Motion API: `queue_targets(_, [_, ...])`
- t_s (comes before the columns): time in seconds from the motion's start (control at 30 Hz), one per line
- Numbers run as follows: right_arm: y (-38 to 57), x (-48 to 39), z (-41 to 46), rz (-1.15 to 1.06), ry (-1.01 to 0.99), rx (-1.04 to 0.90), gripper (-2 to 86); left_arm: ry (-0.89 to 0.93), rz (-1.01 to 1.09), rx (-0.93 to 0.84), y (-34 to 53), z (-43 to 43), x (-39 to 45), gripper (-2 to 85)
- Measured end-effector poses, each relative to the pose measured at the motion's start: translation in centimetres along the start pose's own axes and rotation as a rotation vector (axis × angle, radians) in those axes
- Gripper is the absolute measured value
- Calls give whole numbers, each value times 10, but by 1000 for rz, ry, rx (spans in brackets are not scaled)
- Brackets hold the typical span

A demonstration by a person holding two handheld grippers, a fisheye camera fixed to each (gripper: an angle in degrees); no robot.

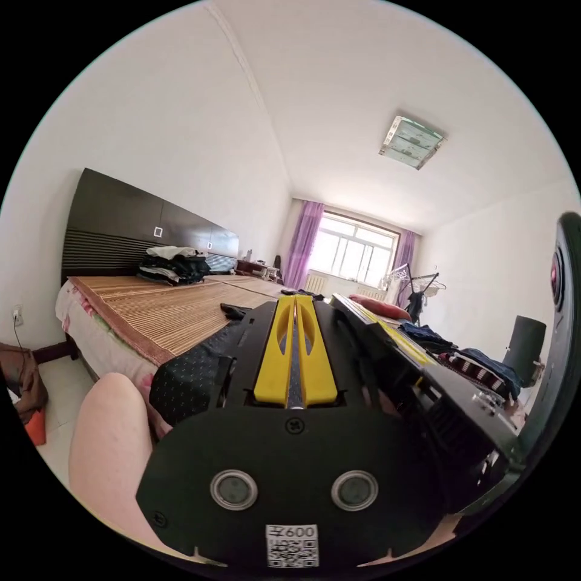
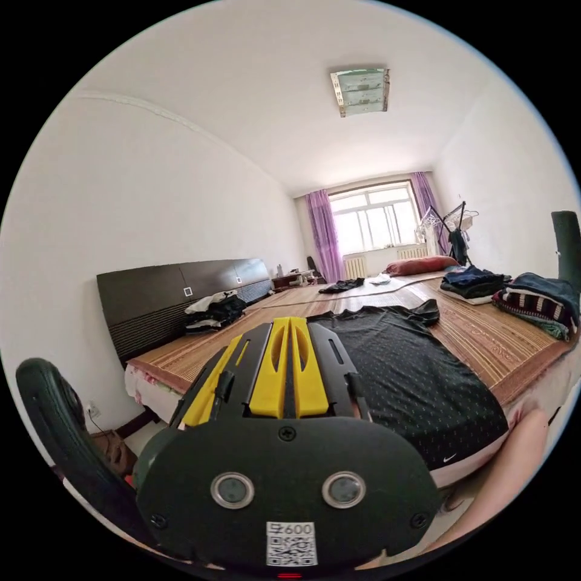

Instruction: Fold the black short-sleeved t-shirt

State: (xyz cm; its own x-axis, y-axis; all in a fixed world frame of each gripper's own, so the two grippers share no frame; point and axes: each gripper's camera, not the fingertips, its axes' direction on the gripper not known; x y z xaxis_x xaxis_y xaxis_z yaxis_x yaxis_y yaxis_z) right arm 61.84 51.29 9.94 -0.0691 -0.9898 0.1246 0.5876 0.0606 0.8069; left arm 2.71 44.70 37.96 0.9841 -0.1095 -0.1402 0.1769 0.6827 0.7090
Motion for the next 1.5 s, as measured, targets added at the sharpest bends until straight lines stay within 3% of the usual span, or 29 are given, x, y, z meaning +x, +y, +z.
queue_targets(0.1, [-4, 1, 12, -166, 90, -88, -8, 116, -33, -77, 4, 13, -14, 2])
queue_targets(0.2, [0, 10, 24, -257, 150, -168, -8, 87, 29, -120, 12, 21, -19, 2])
queue_targets(0.27, [-3, 36, 29, -303, 35, -250, -8, 86, 92, -167, 13, 26, -19, 3])
queue_targets(0.33, [-9, 71, 29, -210, -128, -229, -7, 48, 125, -194, 13, 31, -21, 3])
queue_targets(0.37, [-16, 99, 34, -66, -153, -240, -6, 17, 124, -201, 11, 34, -26, 3])
queue_targets(0.43, [-31, 134, 47, 22, -148, -297, -3, -2, 85, -188, 4, 45, -40, 3])
queue_targets(0.57, [-87, 189, 67, -211, -99, -246, 48, 80, 82, -175, -16, 72, -49, 4])
queue_targets(0.7, [-159, 284, 110, -133, 3, -219, 80, 192, 175, -221, -63, 134, -43, 4])
queue_targets(0.77, [-205, 367, 159, -29, 56, -257, 64, 223, 231, -287, -83, 170, -41, 4])
queue_targets(0.87, [-252, 476, 247, 133, 73, -326, 42, 180, 123, -561, -98, 248, -66, 5])
queue_targets(1.0, [-294, 562, 364, 104, 187, -565, 31, 87, 77, -787, -92, 312, -110, 6])
queue_targets(1.07, [-314, 606, 417, 78, 302, -638, 76, 141, 9, -778, -96, 317, -128, 6])
queue_targets(1.2, [-330, 680, 458, 139, 350, -630, 89, 256, -184, -724, -108, 319, -164, 6])
queue_targets(1.3, [-324, 743, 480, 281, 306, -632, 57, 262, -189, -712, -122, 322, -170, 6])
queue_targets(1.37, [-329, 791, 481, 451, 63, -538, 44, 242, -165, -713, -131, 326, -168, 6])
queue_targets(1.43, [-334, 818, 482, 477, -186, -429, 74, 215, -127, -711, -145, 328, -164, 6])
queue_targets(1.5, [-342, 832, 485, 476, -253, -376, 87, 221, -132, -711, -155, 330, -166, 6])
